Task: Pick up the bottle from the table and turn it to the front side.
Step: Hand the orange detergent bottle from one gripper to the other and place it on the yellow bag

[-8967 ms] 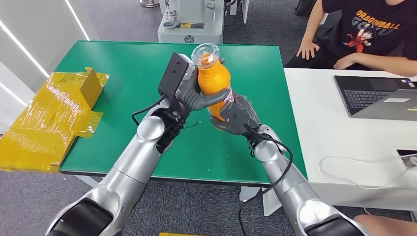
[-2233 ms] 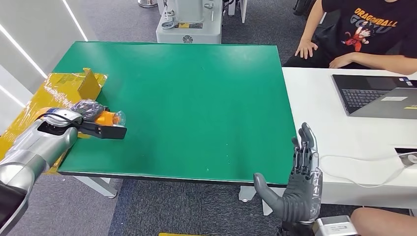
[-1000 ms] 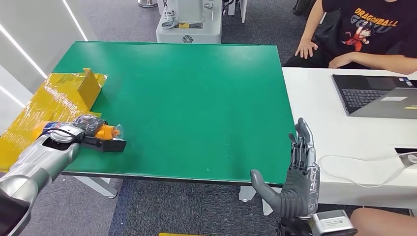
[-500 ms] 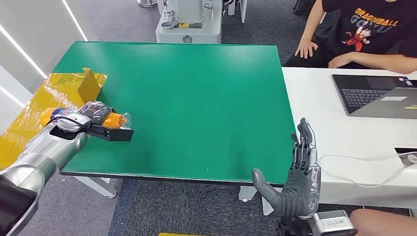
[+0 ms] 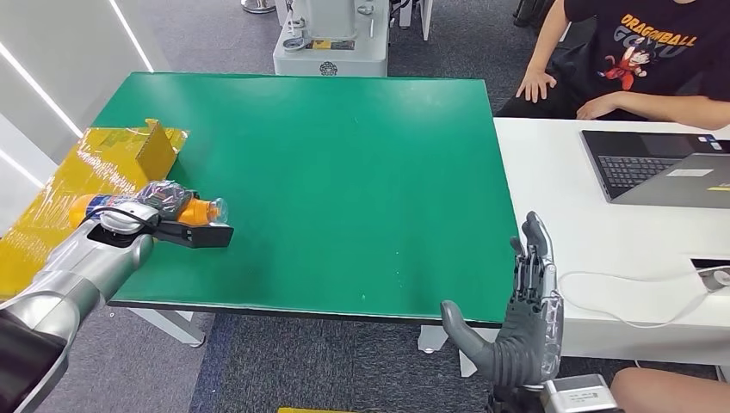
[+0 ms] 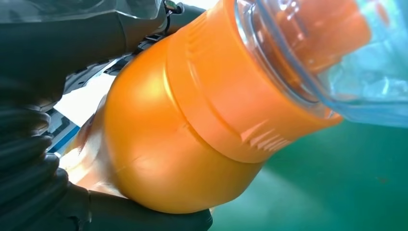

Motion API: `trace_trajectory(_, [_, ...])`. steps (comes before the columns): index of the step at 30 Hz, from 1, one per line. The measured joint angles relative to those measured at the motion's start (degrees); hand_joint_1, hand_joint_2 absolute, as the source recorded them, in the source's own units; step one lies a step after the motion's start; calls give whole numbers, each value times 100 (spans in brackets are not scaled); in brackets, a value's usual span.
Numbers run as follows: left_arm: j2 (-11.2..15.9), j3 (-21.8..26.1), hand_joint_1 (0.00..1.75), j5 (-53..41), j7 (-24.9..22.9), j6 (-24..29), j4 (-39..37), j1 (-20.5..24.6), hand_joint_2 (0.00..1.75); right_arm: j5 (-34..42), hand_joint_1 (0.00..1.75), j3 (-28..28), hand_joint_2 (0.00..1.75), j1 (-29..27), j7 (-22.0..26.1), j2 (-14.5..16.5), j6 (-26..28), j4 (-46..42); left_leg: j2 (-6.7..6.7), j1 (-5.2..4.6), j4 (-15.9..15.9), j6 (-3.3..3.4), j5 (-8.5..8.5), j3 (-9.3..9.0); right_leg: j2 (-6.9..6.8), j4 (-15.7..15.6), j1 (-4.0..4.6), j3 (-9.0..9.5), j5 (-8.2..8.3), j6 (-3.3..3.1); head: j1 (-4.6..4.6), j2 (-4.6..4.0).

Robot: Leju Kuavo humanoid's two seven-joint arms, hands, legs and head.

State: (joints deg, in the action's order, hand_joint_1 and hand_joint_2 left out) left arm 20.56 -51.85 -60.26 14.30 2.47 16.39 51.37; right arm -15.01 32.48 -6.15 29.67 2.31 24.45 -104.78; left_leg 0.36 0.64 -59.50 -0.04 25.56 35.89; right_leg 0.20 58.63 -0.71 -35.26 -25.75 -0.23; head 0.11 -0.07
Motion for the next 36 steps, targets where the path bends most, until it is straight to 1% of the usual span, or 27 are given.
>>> trace_trajectory(5, [-33,55,175,-102,-22,52,-2,-28,175,-58,0,11,175,-15,-50,-4,2,-42,0,0,0,0,0,0,0,-1,0,0,0,0,0,0])
trace_trajectory(11, [-140,173,175,-266,-190,85,-2,-62,175,-60,0,11,175,-10,-44,-4,-25,-40,0,0,-1,0,0,0,0,0,0,0,0,0,0,0])
trace_trajectory(16, [-169,236,175,-419,-311,31,-2,-62,175,-60,0,11,175,7,-25,-4,-29,-40,0,0,0,0,0,0,0,0,0,0,0,0,0,0])
trace_trajectory(20, [-171,272,175,-472,-298,70,-2,-60,175,-48,0,11,175,8,-22,-4,-30,-38,0,0,0,0,0,-1,0,0,0,-1,0,0,0,0])
trace_trajectory(23, [-196,304,175,-507,-204,203,-2,-34,175,16,0,11,175,8,3,-4,-35,-28,-1,0,-2,0,0,-1,-1,0,0,-1,0,0,0,0])
trace_trajectory(26, [-284,355,175,-530,-158,285,-2,75,175,51,0,11,175,8,32,-4,-29,-24,-3,0,-3,0,-1,0,-4,-1,0,0,0,0,1,0])
trace_trajectory(31, [-432,439,175,-583,-168,270,-2,264,175,42,0,11,175,3,64,-4,15,-26,3,-1,-3,0,0,-1,1,0,-1,2,2,0,1,0])
trace_trajectory(36, [-404,520,175,-529,-17,288,-2,258,175,34,0,13,175,-18,71,-4,33,-27,1,0,0,-1,0,-1,1,1,0,1,1,0,0,0])
